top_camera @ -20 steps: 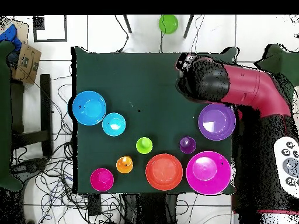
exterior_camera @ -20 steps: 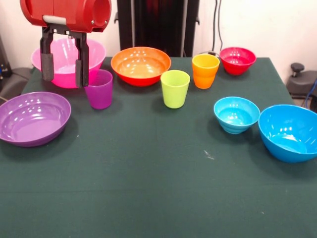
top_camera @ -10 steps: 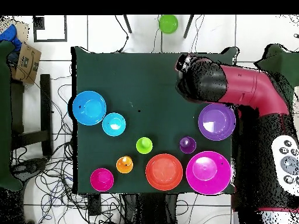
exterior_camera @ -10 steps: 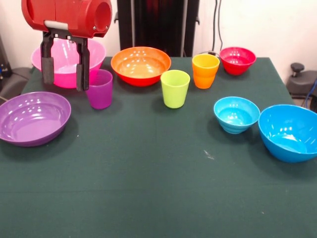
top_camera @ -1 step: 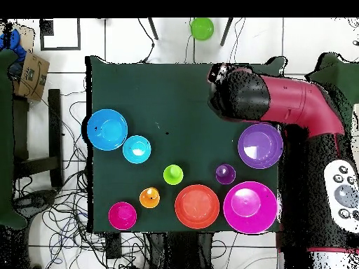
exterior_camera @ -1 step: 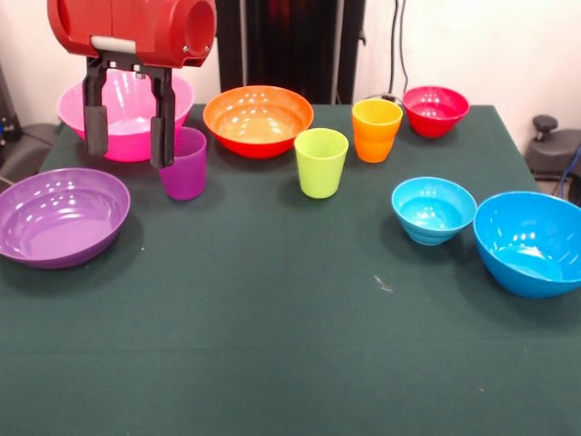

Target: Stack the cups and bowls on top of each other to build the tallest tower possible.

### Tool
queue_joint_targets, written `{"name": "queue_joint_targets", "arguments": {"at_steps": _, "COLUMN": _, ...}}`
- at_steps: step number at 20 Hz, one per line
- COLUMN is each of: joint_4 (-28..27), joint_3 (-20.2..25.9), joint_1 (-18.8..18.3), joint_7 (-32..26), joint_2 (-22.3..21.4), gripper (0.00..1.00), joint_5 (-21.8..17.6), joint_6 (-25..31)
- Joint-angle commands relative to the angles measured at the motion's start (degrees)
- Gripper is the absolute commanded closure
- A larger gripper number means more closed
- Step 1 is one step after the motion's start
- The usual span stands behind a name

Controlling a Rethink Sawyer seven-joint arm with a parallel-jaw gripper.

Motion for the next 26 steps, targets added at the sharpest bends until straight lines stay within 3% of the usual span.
{"name": "queue_joint_targets", "arguments": {"at_steps": 1, "joint_4": 3.1, "joint_3": 1.6, "joint_1": 1.3, "joint_7": -9.9, "joint_2": 0.7, "gripper": 0.00, "joint_5": -5.1, "joint_6": 2.5}}
{"name": "queue_joint_targets", "arguments": {"at_steps": 7, "joint_4": 3.7, "joint_3": 3.6, "joint_1": -2.4, "joint_7": -13.3, "joint_2": 2.5, "gripper": 0.00, "joint_5": -5.8, "joint_6": -0.7}}
{"name": "queue_joint_targets", "arguments": {"at_steps": 14, "joint_4": 2.0, "joint_3": 5.7, "joint_1": -4.7, "joint_7": -16.3, "joint_2": 2.0, "gripper": 0.00, "joint_5": -5.7, "joint_6": 3.6}}
{"name": "queue_joint_targets", "arguments": {"at_steps": 26, "joint_4": 3.0, "joint_3": 4.0, "joint_1": -3.1, "joint_7": -9.7, "joint_2": 0.3, "gripper": 0.00, "joint_5": -5.0, "joint_6": 4.8}}
